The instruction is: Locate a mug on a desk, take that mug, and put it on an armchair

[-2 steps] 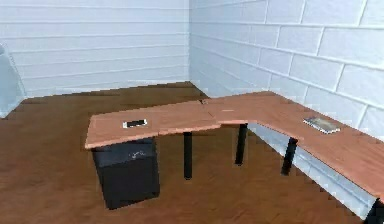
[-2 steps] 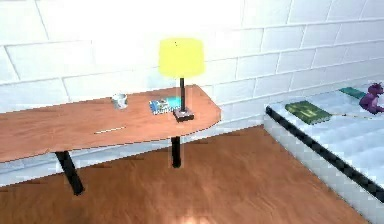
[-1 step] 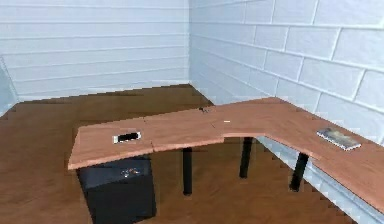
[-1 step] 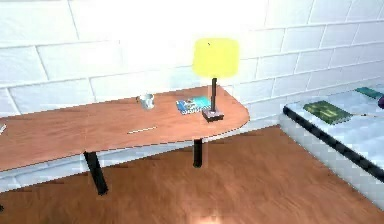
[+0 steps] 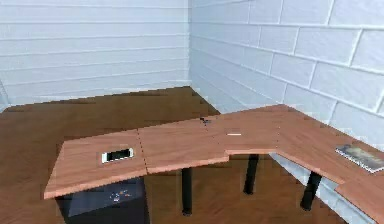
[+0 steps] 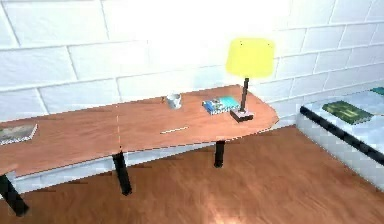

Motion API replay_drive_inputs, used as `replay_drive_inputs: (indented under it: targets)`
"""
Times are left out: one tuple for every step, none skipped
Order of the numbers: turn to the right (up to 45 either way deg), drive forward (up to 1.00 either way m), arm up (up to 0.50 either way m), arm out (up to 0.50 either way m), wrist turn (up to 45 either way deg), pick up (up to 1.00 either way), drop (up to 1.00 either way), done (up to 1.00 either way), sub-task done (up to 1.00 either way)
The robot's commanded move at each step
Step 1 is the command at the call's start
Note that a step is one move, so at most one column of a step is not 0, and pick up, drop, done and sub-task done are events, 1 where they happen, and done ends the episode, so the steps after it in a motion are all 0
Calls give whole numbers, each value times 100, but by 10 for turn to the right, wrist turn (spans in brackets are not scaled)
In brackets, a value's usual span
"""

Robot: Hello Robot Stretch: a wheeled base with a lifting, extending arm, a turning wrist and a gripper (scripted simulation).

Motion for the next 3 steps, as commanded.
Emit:
replay_drive_inputs:
  targets:
    - [450,0,0,0,0,0,0,0,0]
    - [240,0,0,0,0,0,0,0,0]
    - [0,5,0,0,0,0,0,0,0]
